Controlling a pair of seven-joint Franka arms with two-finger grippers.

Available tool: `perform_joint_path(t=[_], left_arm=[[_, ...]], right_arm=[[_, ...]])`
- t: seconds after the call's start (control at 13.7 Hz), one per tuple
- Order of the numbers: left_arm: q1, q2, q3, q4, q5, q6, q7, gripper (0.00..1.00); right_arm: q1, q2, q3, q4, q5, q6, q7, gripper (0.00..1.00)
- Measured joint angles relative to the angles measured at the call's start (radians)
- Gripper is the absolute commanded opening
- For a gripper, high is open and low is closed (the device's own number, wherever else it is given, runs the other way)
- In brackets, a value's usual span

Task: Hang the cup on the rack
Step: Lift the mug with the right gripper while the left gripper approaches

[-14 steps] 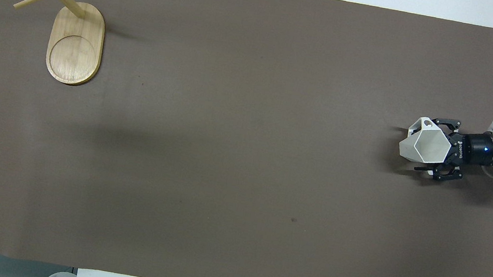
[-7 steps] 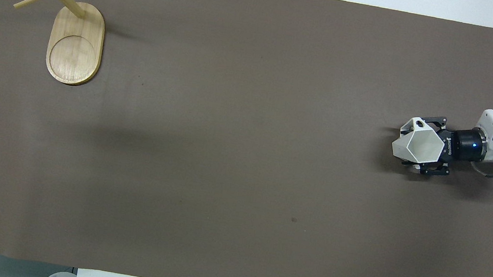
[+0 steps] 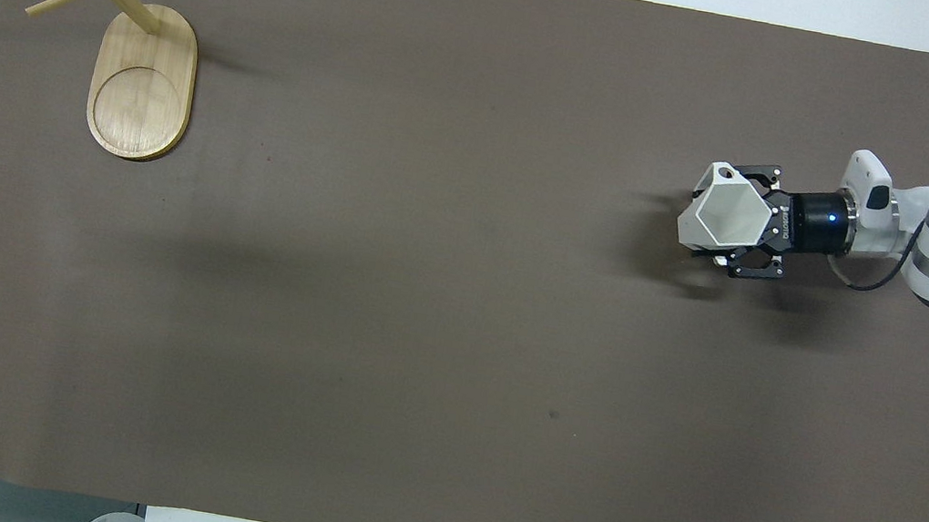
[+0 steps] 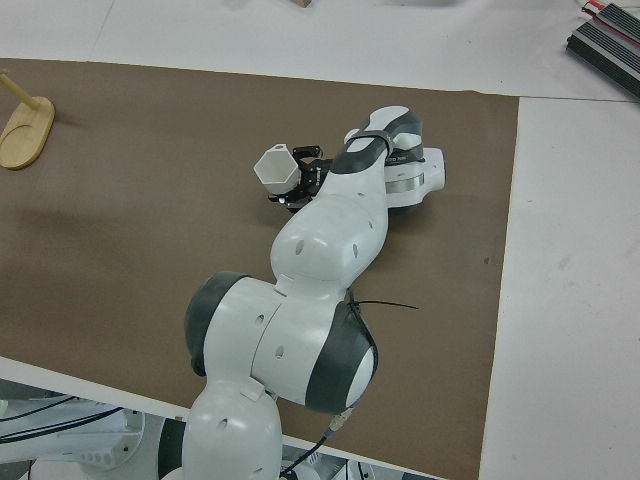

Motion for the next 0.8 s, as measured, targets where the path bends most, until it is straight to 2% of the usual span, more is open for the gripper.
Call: perform_joint_path(t=[0.15,0.36,0.58,0.8], left_arm=[[0.000,0.000,-0.002,-0.001,0.000,-0.004,0.000,1.00],[-0.022,0.000,-0.010,-0.007,0.000,0.000,0.000,1.00],[-0.110,-0.006,-0.016,-0.033,0.000,0.065,-0.086,1.00],[-0.223,-0.027,-0.020,-0.113,0.000,0.172,-0.201,1.00]], right_arm=[[0.102,-0.058,0.001,-0.032,0.107,0.095,0.064,0.37],[0.256,-0.070,0.002,-0.056,0.283,0.256,0.083,0.37],[0.428,-0.069,0.003,-0.062,0.476,0.458,0.083,0.37],[0.566,-0.080,0.002,-0.060,0.605,0.630,0.083,0.37]])
